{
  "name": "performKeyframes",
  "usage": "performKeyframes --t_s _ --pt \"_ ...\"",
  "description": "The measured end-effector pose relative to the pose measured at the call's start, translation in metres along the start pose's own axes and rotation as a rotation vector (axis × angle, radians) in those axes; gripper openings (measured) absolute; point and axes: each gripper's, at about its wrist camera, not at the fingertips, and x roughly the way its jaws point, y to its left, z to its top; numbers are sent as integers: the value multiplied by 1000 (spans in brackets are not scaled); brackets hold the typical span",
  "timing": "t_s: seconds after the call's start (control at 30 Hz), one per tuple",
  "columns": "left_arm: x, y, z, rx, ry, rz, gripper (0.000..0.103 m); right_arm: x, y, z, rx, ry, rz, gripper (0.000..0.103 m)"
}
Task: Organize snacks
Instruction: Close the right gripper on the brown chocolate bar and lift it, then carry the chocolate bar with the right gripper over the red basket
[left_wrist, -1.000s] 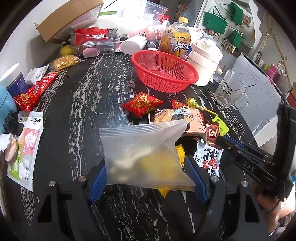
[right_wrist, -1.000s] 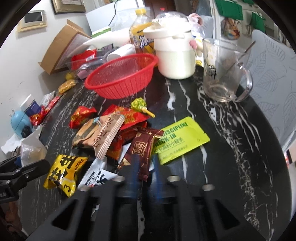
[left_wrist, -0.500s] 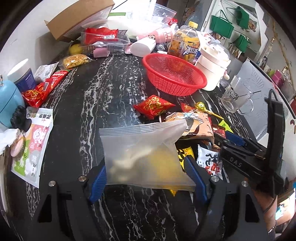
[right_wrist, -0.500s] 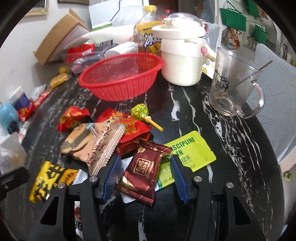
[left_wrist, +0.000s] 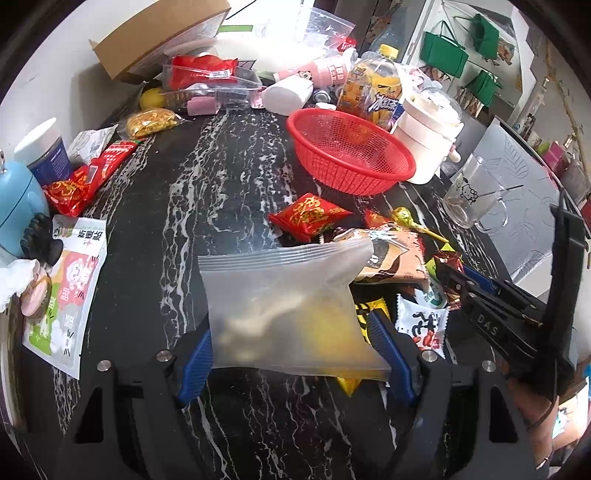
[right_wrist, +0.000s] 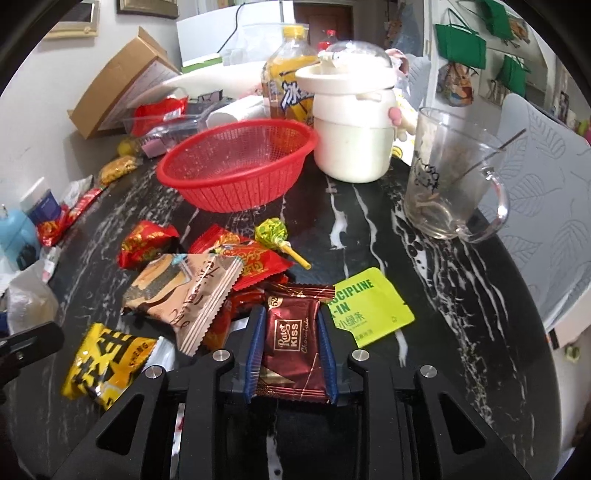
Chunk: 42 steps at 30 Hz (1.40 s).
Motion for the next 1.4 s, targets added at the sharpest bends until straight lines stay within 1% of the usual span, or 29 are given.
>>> performKeyframes --t_s 0.2,0.4,0.6,0.73,1.07,1.4 --pt "-4 -12 3 32 -9 -23 78 -21 -3 -6 -1 -2 20 27" --pt "-10 -26 10 74 -35 -45 78 -43 -8 -10 6 -13 53 27" --pt "-17 -38 17 105 -54 -81 78 -60 -8 -9 -6 -29 73 27" --pt "-24 -48 22 131 -81 -95 78 -72 -8 -5 -16 -55 85 27" --pt "-41 -63 46 161 -162 -133 78 -96 1 25 -66 -138 125 27" --pt "-48 -64 88 168 -254 -139 78 -101 10 70 -100 -232 157 27"
